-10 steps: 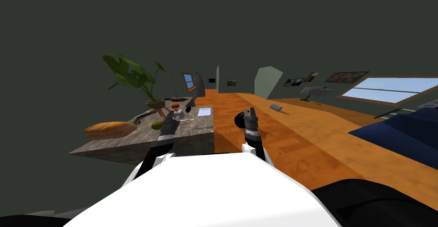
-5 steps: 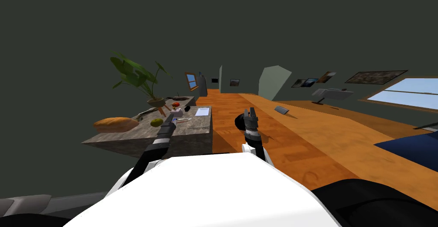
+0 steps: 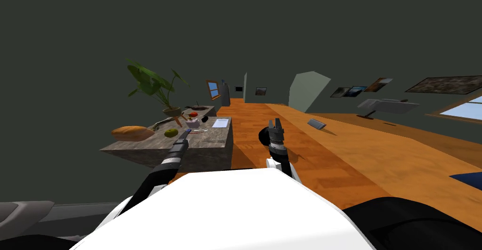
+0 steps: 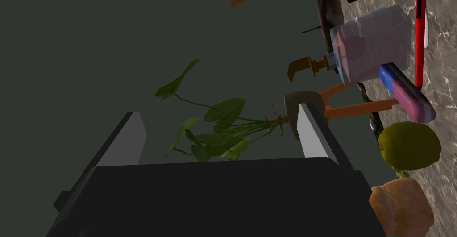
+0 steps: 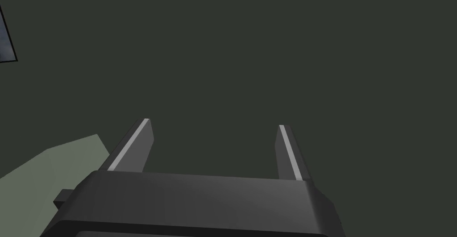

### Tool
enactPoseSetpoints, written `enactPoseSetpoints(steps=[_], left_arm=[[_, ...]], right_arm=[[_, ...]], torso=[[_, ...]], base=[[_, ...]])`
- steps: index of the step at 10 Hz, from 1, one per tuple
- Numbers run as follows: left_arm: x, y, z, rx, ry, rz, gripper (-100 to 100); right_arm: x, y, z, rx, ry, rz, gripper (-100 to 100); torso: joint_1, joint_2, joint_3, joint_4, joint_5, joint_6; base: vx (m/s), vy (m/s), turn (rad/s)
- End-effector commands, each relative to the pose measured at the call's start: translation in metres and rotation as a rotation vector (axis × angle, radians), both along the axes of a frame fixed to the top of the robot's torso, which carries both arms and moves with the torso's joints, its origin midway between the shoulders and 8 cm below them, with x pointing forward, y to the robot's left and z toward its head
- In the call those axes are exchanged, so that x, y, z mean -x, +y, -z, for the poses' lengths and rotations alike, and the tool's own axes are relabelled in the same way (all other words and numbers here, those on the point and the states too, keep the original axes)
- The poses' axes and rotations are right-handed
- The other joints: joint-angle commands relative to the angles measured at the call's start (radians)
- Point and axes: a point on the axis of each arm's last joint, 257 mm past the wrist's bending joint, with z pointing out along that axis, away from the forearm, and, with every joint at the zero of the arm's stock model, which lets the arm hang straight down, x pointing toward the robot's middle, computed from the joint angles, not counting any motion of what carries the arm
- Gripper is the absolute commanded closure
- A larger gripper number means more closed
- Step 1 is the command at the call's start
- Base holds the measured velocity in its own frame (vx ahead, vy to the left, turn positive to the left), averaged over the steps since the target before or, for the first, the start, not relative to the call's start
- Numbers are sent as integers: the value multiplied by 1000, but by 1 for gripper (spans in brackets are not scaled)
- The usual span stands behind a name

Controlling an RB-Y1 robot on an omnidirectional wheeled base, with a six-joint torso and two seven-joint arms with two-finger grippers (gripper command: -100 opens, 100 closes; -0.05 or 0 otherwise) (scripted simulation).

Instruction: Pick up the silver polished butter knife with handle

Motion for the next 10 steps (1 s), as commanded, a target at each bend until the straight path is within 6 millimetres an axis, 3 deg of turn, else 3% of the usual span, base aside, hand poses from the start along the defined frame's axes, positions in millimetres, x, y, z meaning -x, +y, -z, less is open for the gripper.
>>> enactPoseSetpoints(steps=[1, 2, 7, 10], left_arm=[[1, 6, 12, -2, 41, -17, -100], [10, 18, 26, -11, 102, -47, -100], [34, 44, 60, -21, 250, -118, -100], [62, 69, 86, -34, 380, -186, -100]], right_arm=[[0, 0, 0, 0, 0, 0, 0], [0, 0, 0, 0, 0, 0, 0], [0, 0, 0, 0, 0, 0, 0], [0, 0, 0, 0, 0, 0, 0]], torso=[[0, 0, 0, 0, 0, 0], [1, 0, 0, 0, 0, 1], [0, 0, 0, 0, 0, 0], [0, -1, -1, 0, 0, 1]], base=[[23, -95, 76], [31, -126, 97], [30, -122, 88], [41, -123, 89]])
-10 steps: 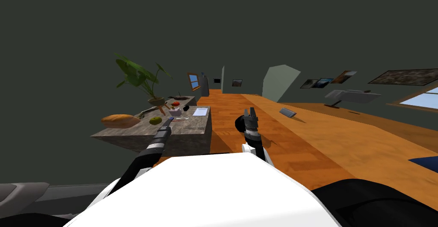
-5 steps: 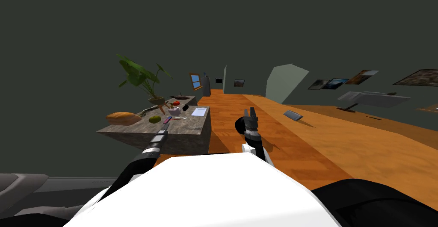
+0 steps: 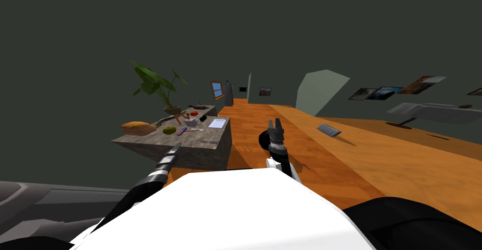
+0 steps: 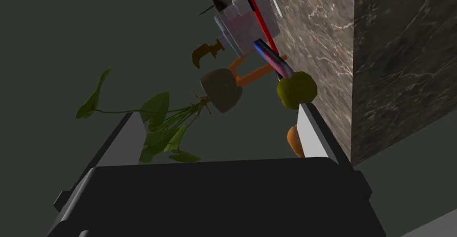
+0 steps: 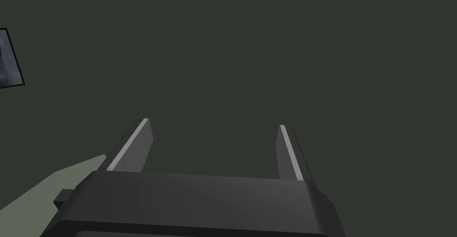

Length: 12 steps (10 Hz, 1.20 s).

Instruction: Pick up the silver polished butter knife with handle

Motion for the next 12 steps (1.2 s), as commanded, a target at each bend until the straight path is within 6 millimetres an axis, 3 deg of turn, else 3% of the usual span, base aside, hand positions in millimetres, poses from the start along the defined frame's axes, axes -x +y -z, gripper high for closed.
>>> enactPoseSetpoints(steps=[1, 2, 4, 5, 8, 9, 12], left_arm=[[9, 6, 11, 1, 48, -23, -100], [23, 17, 18, -10, 96, -51, -100], [25, 18, 24, -3, 119, -59, -100], [40, 28, 31, -12, 170, -89, -100], [43, 30, 36, -6, 188, -96, -100], [60, 40, 45, -10, 249, -128, -100], [79, 49, 56, -8, 323, -164, -100]], right_arm=[[0, 0, 0, 0, 0, 0, 0], [0, 0, 0, 0, 0, 0, 0], [0, 0, 0, 0, 0, 0, 0], [0, 0, 0, 0, 0, 0, 0], [0, 0, 0, 0, 0, 0, 0], [0, 0, 0, 0, 0, 0, 0], [0, 0, 0, 0, 0, 0, 0]], torso=[[0, 0, 0, 0, 0, 0], [3, 1, 0, 0, 0, 0], [3, 1, 1, 0, 1, 1], [6, 2, 1, 0, 1, 1], [7, 2, 1, 0, 1, 1], [8, 3, 1, 1, 2, 1], [1, -2, -1, 0, 0, 0]], base=[[28, -80, 118], [32, -80, 132], [9, -53, 32], [34, -47, 133], [4, -29, 4], [29, -70, 77], [81, -113, 4]])
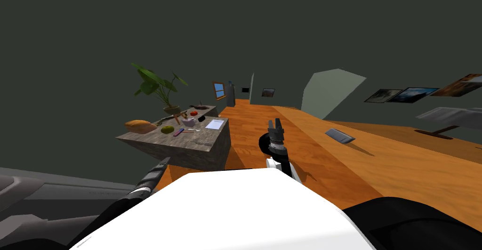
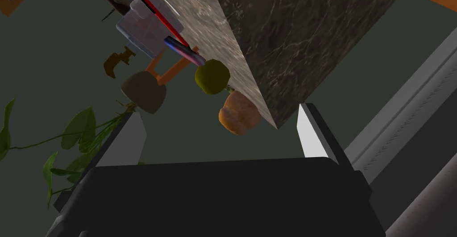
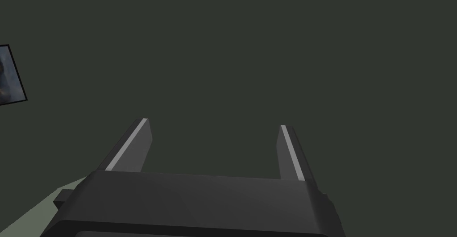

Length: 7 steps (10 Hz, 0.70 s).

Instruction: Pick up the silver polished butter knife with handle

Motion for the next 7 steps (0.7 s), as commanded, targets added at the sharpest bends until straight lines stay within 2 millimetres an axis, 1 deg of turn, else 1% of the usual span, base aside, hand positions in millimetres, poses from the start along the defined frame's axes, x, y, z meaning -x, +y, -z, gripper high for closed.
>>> enactPoseSetpoints(steps=[1, 2, 3, 4, 5, 6, 7], left_arm=[[3, 1, 1, 4, 18, -9, -100], [18, 9, 6, -2, 67, -34, -100], [22, 9, 10, 5, 83, -41, -100], [35, 16, 12, -2, 124, -62, -100], [40, 16, 17, 7, 147, -73, -100], [54, 22, 19, 3, 189, -92, -100], [58, 22, 24, 11, 209, -102, -100]], right_arm=[[0, 0, 0, 0, 0, 0, 0], [0, 0, 0, 0, 0, 0, 0], [0, 0, 0, 0, 0, 0, 0], [0, 0, 0, 0, 0, 0, 0], [0, 0, 0, 0, 0, 0, 0], [0, 0, 0, 0, 0, 0, 0], [0, 0, 0, 0, 0, 0, 0]], torso=[[0, 0, 0, 0, 0, 0], [3, -1, -1, 0, 1, 0], [4, -1, -1, 0, 1, -1], [4, 1, 0, 0, 1, -1], [3, 2, 1, 0, 1, -1], [4, 3, 1, 0, 1, -1], [4, 1, 1, 0, 1, -1]], base=[[126, -70, -172], [119, -64, -11], [90, -59, 40], [75, -73, 10], [73, -54, 5], [101, -60, -11], [100, -54, 1]])
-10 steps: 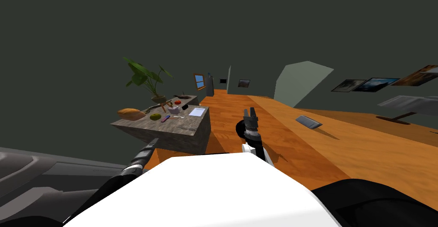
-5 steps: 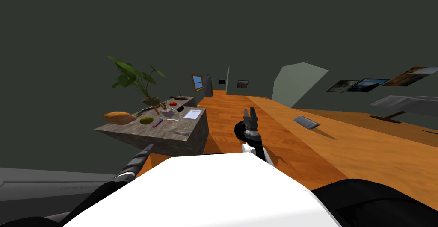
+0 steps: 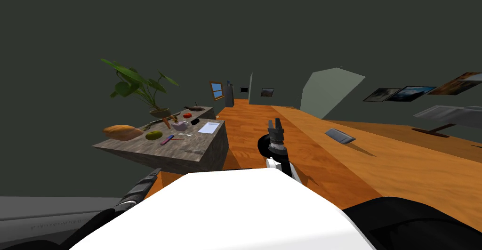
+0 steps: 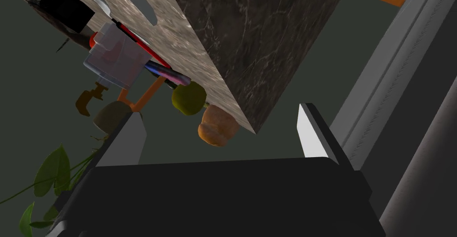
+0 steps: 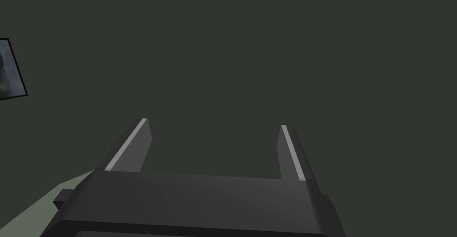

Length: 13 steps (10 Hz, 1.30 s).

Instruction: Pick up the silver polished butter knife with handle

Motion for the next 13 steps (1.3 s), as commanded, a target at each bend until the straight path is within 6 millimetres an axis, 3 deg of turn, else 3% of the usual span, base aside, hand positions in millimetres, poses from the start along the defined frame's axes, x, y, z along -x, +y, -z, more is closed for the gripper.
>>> enactPoseSetpoints(steps=[1, 13], left_arm=[[18, 8, 5, 2, 59, -27, -100], [109, 11, 26, 70, 369, -147, -100]], right_arm=[[0, 0, 0, 0, 0, 0, 0], [0, 0, 0, 0, 0, 0, 0]], torso=[[0, 0, 0, 0, 0, 0], [4, -1, -1, 0, 1, 0]], base=[[125, -56, -20], [109, -16, -38]])
